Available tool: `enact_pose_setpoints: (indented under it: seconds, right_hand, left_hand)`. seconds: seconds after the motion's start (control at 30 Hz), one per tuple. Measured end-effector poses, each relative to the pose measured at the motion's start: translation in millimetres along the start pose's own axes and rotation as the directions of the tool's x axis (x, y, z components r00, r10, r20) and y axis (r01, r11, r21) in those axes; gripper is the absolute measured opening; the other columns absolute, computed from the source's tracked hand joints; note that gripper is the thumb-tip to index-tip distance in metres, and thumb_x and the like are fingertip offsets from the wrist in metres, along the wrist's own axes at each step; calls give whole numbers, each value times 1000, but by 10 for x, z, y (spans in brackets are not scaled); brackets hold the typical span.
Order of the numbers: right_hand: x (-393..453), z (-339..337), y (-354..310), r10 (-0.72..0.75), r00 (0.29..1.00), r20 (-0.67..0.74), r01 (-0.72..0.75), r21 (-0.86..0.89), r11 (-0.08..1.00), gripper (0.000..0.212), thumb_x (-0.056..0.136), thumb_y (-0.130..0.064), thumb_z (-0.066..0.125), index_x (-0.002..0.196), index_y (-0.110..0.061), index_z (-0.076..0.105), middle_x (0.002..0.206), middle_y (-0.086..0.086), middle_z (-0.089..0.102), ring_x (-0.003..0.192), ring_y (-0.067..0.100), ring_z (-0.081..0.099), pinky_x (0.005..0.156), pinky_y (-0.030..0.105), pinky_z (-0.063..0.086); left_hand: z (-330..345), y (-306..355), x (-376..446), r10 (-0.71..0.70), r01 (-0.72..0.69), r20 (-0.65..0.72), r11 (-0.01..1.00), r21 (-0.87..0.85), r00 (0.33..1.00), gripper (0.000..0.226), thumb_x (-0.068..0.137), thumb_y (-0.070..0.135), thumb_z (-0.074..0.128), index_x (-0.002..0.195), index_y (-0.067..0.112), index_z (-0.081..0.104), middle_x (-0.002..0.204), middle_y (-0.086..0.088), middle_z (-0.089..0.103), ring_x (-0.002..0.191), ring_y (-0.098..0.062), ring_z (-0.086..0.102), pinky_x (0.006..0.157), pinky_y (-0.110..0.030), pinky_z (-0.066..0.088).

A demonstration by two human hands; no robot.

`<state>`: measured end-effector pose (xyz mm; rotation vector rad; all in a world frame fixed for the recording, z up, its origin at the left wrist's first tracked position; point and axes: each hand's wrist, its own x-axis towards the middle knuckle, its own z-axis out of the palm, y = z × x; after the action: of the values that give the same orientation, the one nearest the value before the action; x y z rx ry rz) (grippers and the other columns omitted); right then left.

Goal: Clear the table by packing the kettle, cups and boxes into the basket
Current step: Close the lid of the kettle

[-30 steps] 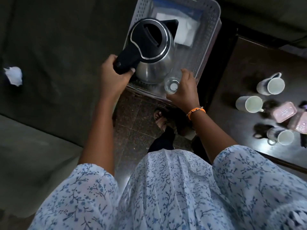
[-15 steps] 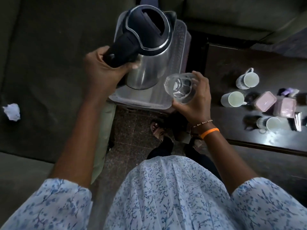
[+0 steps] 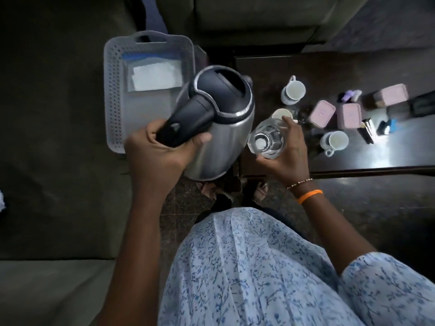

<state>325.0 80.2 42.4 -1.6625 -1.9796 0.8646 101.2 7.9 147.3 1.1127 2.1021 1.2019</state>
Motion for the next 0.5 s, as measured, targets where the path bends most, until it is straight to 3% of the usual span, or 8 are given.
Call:
enact_pose_setpoints:
  seconds: [0.1,0.2,0.33,0.5]
  right_hand:
    - [-72,-60,271,56,998,22,-55,-13,998,87,54,-15,82,128,5,41,125,21,49,118,31,48,96,11,29]
    - [-125,-55,535,85,995,53,-84,-29,996,83,54,-16,82,124,5,42,122,21,49,115,31,48,90,15,33]
    - [-163,-14,894,135,989,61,-134,-22,991,83,53,-16,83,122,5,42,121,22,46,109,27,48,87,20,37]
    - [-105,44,1357,187,978,95,-185,-26,982,84,52,-14,83,122,6,41,120,23,44,112,31,47,96,24,38]
  left_hand:
    - [202,101,-215,-16,6,95,995,100,995,41,54,59,75,70,22,66,59,18,63,57,-3,59,47,-19,44]
    - [382,125,-378,-66,46,148,990,130,987,36,50,62,73,69,32,64,53,22,60,56,3,58,46,-9,41]
    - [627,68,-518,-129,101,178,982,159,976,39,50,61,73,61,27,59,51,17,59,50,2,50,46,-8,36]
    - [931,-20,-643,-173,116,253,967,225,952,44,52,61,73,65,21,62,58,10,61,51,-5,51,49,-18,40]
